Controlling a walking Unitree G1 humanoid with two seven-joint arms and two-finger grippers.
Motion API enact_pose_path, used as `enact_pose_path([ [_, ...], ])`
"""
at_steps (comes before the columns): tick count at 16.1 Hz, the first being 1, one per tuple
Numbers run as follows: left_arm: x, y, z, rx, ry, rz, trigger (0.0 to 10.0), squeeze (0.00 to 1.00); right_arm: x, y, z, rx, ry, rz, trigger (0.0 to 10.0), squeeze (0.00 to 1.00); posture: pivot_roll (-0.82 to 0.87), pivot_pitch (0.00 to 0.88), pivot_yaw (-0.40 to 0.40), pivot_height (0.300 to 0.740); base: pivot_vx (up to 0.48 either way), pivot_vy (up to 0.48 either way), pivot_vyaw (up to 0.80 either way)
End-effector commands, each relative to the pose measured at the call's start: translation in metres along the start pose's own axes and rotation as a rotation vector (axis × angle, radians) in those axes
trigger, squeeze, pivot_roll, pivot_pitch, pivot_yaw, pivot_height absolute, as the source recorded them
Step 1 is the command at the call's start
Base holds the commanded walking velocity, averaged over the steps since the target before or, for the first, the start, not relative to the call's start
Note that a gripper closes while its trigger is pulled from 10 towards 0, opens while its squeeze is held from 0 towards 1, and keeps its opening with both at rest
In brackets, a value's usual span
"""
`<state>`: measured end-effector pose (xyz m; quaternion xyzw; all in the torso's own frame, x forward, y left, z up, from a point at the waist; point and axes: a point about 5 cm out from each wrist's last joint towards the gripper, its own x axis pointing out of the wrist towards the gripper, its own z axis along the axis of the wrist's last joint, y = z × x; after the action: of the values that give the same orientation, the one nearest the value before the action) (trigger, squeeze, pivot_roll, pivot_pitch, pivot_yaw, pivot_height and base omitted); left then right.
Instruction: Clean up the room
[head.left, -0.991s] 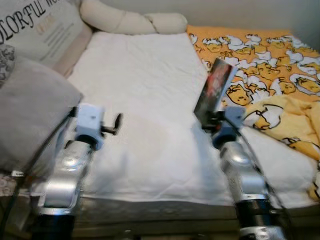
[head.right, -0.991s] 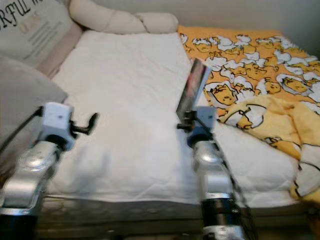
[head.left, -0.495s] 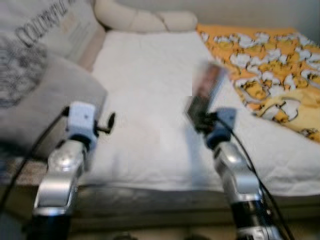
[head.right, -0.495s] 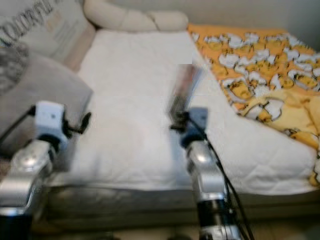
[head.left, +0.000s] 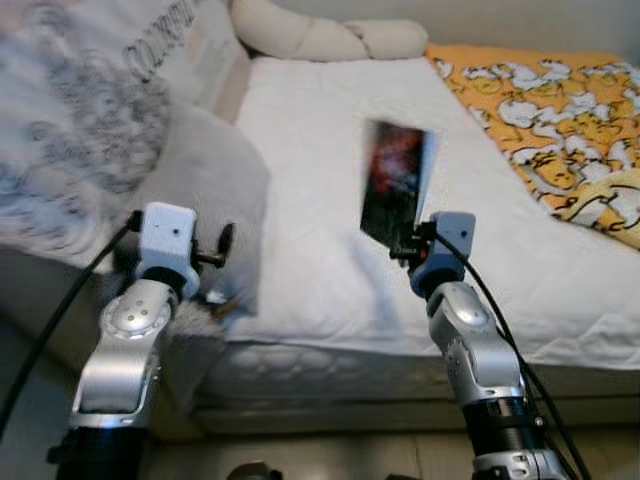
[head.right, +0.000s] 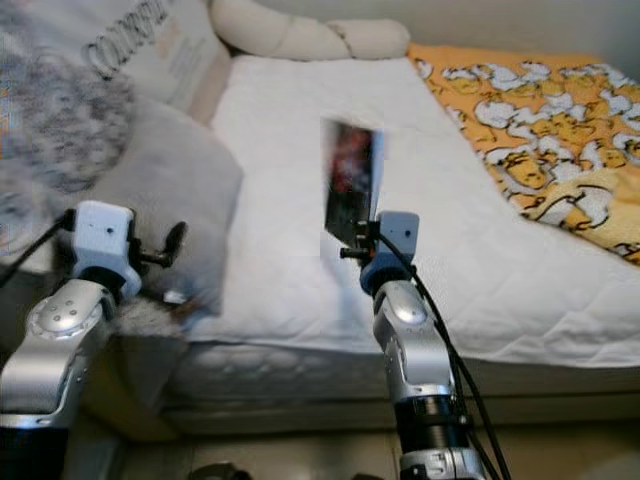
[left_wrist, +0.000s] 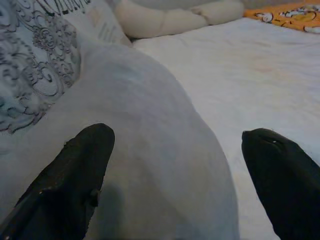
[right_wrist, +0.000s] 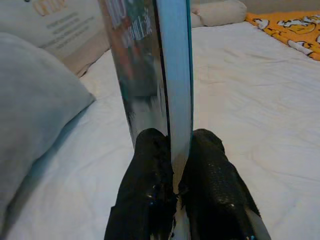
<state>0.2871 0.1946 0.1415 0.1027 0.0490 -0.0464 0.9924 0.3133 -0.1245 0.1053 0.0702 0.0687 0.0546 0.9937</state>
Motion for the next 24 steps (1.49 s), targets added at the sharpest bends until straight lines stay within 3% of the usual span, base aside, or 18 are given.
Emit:
enact_pose_path([
  [1, 0.0028, -0.0015, 0.0039, -0.002, -0.009, -0.006, 10.0, 0.0, 0.0015, -0.0043, 0.0134, 0.005, -0.054, -0.01, 10.0, 0.0, -0.02, 0.0, -0.012, 0.74, 0.0, 0.0, 0.0],
  [24, 0.0038, -0.0019, 0.0049, 0.001, -0.019, -0.007, 10.0, 0.0, 0.0025, -0.0047, 0.0139, 0.004, -0.057, -0.005, 10.0, 0.0, -0.02, 0.0, -0.012, 0.74, 0.272, 0.0, 0.0],
])
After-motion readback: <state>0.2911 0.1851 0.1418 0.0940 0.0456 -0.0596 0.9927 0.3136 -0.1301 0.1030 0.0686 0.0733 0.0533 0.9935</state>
